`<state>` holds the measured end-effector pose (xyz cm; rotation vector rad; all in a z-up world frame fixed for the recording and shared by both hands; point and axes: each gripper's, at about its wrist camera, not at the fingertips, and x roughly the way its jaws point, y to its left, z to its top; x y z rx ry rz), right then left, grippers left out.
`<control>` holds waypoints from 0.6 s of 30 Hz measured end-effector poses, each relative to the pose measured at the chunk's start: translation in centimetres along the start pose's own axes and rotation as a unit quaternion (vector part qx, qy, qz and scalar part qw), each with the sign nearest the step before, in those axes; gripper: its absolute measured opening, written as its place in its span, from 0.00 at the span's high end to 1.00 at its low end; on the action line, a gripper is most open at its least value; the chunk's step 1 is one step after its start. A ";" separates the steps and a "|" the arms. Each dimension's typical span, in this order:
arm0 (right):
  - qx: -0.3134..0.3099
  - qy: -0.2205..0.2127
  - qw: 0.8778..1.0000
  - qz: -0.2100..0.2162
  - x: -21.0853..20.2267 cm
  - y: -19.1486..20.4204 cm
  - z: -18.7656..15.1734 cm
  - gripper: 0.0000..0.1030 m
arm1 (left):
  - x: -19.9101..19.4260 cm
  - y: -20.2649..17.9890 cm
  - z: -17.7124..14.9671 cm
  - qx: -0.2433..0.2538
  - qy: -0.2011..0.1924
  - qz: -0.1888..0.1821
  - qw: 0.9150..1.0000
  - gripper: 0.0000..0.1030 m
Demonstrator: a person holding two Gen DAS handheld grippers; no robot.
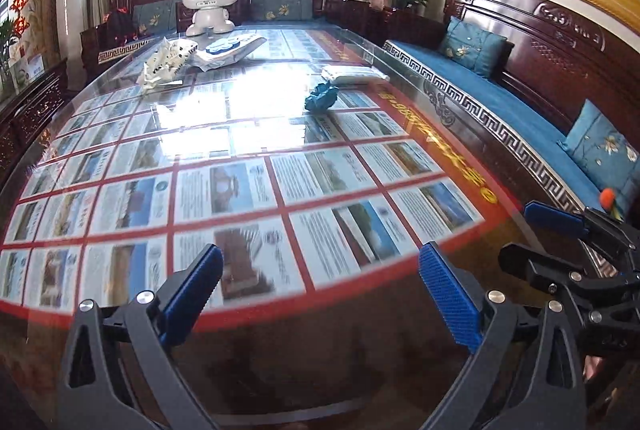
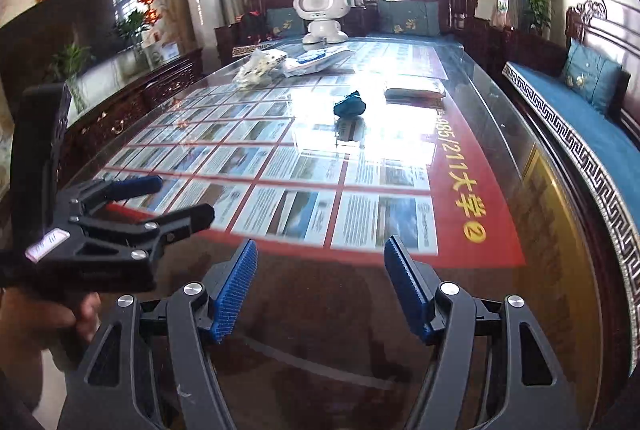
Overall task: Collect trash
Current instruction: 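Grasp the blue crumpled cloth with the right gripper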
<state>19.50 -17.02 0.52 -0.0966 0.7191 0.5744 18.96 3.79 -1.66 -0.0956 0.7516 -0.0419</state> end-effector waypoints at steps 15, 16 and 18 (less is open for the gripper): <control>-0.035 0.006 0.999 -0.022 12.3 -2.6 9.7 0.37 | 12.2 5.4 11.6 -0.023 -0.001 0.000 1.000 0.05; -0.033 0.009 0.999 -0.024 13.1 -2.9 10.3 0.37 | 12.7 5.6 12.0 -0.018 -0.002 -0.003 1.000 0.05; -0.032 0.013 0.999 -0.023 14.3 -3.4 11.1 0.37 | 13.8 6.0 12.9 -0.006 0.003 -0.001 1.000 0.05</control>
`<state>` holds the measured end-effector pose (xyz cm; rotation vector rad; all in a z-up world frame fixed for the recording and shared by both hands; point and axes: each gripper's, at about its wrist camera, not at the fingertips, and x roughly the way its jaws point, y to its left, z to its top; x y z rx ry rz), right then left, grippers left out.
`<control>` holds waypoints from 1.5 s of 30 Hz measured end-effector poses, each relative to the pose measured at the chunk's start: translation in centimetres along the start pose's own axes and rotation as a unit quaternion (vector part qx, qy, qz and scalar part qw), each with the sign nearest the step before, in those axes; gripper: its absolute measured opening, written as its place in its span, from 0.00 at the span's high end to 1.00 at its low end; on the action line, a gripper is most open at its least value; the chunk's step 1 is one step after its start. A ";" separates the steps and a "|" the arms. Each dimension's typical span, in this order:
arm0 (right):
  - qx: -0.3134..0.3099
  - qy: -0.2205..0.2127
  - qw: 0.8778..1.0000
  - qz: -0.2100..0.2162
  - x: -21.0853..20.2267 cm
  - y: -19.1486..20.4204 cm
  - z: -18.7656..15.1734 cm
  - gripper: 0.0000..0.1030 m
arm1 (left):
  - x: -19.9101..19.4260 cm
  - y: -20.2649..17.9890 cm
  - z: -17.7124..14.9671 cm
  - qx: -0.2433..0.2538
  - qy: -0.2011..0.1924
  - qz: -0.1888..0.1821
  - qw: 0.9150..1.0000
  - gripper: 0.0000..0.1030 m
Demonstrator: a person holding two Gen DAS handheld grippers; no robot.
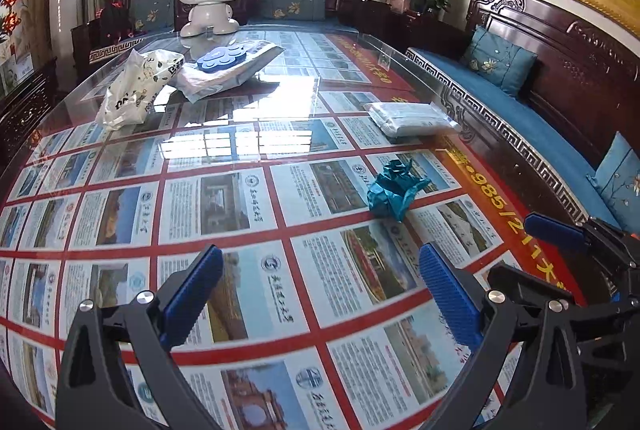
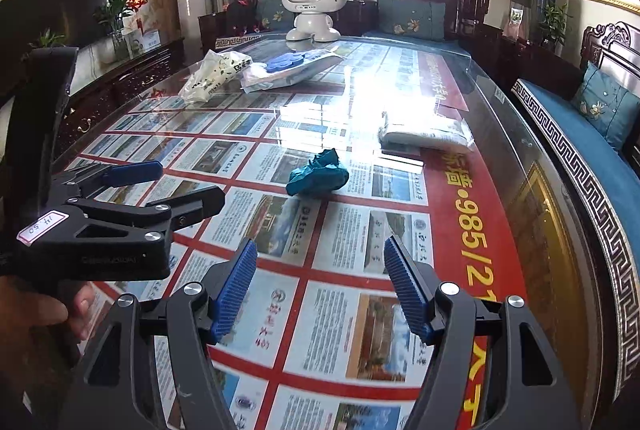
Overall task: Collect trash
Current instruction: 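Grasp the blue crumpled cloth with the right gripper, then carry the blue cloth down over the yellow bucket with the right gripper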
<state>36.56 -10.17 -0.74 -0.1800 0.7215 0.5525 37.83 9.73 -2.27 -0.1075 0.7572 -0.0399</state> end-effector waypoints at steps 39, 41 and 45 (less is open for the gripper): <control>-0.015 0.028 0.999 0.017 -0.3 1.8 -1.9 0.56 | -0.5 -1.1 -0.3 0.051 0.051 0.005 0.997 0.05; -0.019 0.026 0.999 0.015 -3.0 2.5 -3.8 0.56 | -3.0 -1.9 -2.0 0.059 0.049 -0.008 0.997 0.05; -0.017 0.028 0.999 0.033 -8.6 3.7 -7.7 0.56 | -8.7 -3.4 -6.8 0.072 0.050 -0.037 0.995 0.05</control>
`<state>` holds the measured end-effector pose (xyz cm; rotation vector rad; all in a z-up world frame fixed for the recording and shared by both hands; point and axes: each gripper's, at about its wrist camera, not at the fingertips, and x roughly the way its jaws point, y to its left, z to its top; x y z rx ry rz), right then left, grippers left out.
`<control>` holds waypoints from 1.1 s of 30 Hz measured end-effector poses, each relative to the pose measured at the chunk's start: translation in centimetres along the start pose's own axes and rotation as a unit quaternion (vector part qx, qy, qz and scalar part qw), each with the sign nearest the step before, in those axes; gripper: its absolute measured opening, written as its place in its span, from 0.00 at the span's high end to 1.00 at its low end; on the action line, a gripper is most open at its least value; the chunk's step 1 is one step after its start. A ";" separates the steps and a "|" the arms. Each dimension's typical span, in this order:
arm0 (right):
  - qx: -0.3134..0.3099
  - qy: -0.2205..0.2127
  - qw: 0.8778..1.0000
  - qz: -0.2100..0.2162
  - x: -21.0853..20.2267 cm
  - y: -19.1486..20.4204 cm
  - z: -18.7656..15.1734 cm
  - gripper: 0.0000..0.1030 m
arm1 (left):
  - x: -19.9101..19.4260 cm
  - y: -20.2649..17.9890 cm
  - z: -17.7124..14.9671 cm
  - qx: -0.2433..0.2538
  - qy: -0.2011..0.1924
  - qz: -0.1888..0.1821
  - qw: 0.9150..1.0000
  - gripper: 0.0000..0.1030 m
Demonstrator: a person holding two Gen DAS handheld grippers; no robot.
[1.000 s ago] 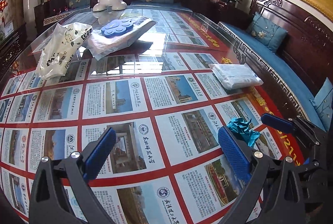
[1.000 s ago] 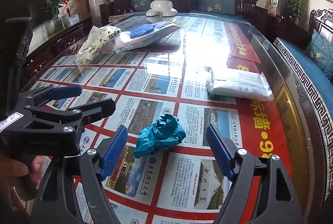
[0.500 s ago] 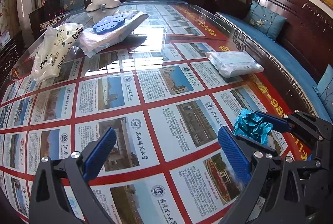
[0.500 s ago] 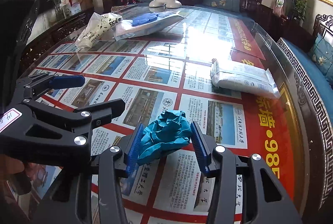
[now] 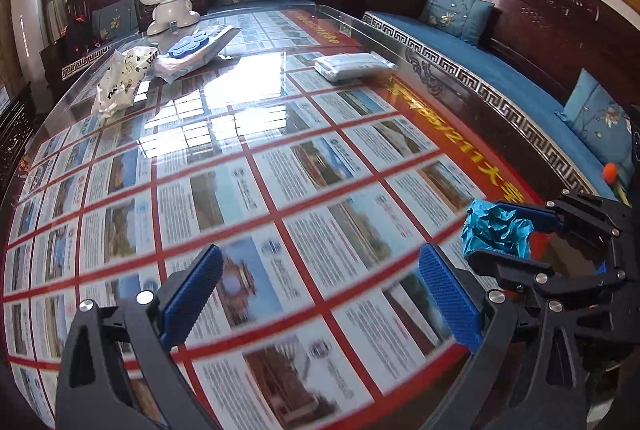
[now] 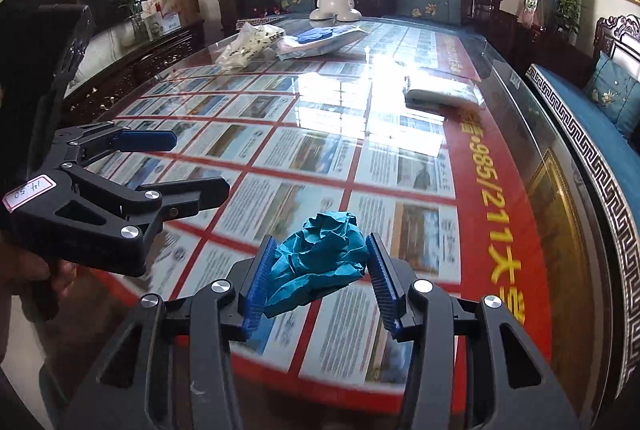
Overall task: Collect trash
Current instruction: 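Carry the blue cloth down over the yellow bucket with the right gripper, then open the right gripper to drop the blue cloth into the bucket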
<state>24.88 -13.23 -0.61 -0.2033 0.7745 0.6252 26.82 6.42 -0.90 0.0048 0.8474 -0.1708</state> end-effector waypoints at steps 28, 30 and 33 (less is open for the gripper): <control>-0.076 0.114 0.989 0.054 -10.7 14.7 -28.3 0.52 | -11.3 -11.6 -34.5 0.062 0.085 -0.003 0.994 0.05; -0.070 0.129 0.988 0.057 -9.7 14.6 -29.2 0.50 | -10.6 -11.8 -35.4 0.063 0.094 -0.002 0.994 0.05; -0.061 0.139 0.987 0.056 -9.1 14.7 -30.4 0.42 | -10.1 -11.9 -36.3 0.065 0.100 0.002 0.993 0.05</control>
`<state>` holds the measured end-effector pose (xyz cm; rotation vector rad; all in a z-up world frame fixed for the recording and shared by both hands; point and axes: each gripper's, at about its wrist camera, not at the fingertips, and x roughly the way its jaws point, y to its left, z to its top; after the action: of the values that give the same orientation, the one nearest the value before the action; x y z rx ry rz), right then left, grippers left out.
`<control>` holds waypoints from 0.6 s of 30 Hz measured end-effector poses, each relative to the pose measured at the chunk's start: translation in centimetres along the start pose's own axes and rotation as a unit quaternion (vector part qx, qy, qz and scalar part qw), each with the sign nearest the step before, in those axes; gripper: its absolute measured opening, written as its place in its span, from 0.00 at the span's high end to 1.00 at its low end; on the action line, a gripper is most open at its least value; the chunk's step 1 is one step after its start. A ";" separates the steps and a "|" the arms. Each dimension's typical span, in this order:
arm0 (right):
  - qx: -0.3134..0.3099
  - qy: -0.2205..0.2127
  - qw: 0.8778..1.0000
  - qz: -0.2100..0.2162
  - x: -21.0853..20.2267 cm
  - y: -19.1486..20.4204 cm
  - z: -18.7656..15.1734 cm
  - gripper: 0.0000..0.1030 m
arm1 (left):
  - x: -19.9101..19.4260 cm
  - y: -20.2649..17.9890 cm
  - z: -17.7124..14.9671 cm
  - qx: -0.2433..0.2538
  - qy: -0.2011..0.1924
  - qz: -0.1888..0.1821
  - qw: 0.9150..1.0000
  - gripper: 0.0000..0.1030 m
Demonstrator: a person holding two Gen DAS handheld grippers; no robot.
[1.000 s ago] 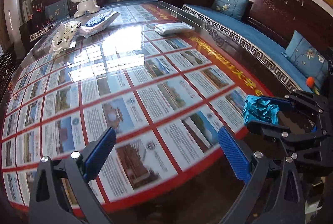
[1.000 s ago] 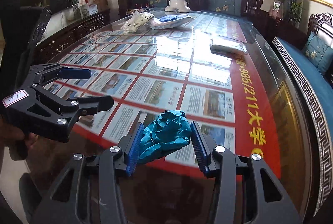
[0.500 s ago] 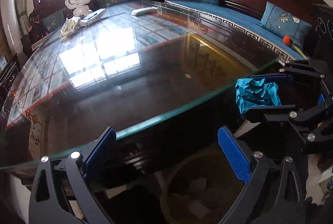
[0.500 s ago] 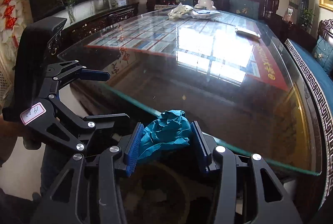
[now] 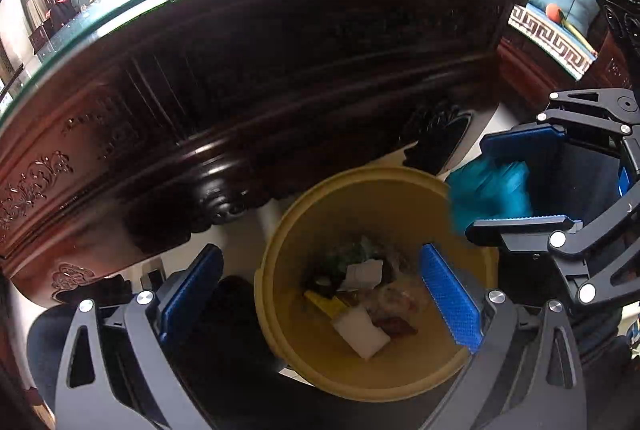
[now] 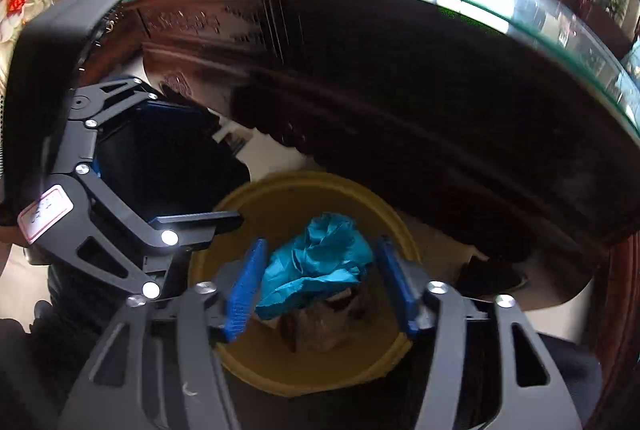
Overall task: Collect trash
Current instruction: 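Open the right gripper to drop the blue cloth into the bucket, then raise both tools back up over the table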
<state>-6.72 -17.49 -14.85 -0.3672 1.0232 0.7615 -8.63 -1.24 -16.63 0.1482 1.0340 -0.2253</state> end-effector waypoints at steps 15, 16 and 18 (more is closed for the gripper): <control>0.023 -0.038 0.999 -0.010 -1.6 -0.4 -0.7 0.37 | -0.1 0.5 0.6 -0.044 -0.016 0.018 0.999 0.04; 0.023 -0.045 0.999 -0.012 -2.0 -0.4 -0.5 0.37 | -0.3 0.6 0.7 -0.051 -0.020 0.018 0.998 0.04; 0.022 -0.063 0.998 -0.019 -3.2 -0.2 -0.2 0.36 | -1.0 1.0 1.2 -0.068 -0.029 0.022 0.997 0.04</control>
<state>-7.62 -19.05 -12.16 -0.2958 0.9114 0.7175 -7.85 -0.39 -15.18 0.0402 0.9847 -0.1176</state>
